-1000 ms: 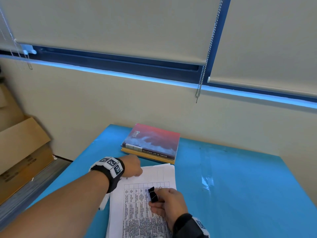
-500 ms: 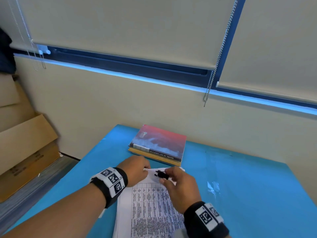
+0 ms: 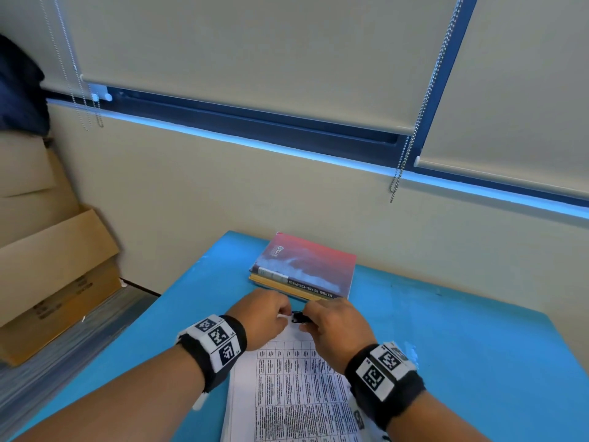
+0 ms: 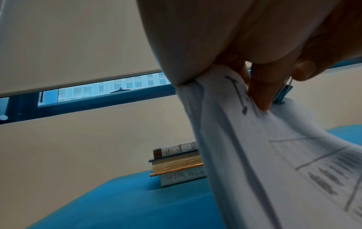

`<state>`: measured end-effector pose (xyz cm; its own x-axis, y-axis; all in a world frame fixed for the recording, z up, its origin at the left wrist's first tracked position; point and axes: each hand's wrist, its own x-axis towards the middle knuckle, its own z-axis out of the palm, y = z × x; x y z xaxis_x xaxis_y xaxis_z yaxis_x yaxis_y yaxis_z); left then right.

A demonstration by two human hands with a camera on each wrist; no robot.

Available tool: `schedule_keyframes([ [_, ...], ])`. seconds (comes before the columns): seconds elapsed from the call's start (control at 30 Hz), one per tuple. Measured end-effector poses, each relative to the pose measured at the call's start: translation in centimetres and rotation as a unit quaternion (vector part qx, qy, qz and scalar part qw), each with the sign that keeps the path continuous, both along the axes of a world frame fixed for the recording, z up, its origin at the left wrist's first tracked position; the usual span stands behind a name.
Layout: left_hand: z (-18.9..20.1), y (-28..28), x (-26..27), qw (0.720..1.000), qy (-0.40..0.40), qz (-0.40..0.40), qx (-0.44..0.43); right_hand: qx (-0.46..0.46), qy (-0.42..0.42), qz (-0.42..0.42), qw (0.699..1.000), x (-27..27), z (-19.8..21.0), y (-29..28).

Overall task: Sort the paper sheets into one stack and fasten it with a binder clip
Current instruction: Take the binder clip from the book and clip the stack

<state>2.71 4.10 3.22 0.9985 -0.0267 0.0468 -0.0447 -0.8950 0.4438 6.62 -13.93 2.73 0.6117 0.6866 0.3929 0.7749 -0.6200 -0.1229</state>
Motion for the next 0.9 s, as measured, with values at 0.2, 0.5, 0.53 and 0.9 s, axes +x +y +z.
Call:
schedule_keyframes([
  [0.2,-0.3,0.0,-0.1,1.000,-0.017,-0.026,0.004,-0.104,0.042,0.034,0.993,0.3,1.9,0.1],
  [0.5,-0.2,-0.2,-0.7,1.000,-0.001,-0.020,-0.007,-0.077,0.140,-0.017,0.987,1.2,2.4,0.3],
  [0.53,0.0,-0.4,-0.7,1.000,0.011,-0.022,-0.002,-0.062,0.144,-0.021,0.987,1.1,2.2,0.3],
  [0.9,-0.6,-1.8,-1.1,0.982,-0.050,-0.097,0.156,-0.130,0.177,-0.034,0.975,1.0,0.8,-0.1],
])
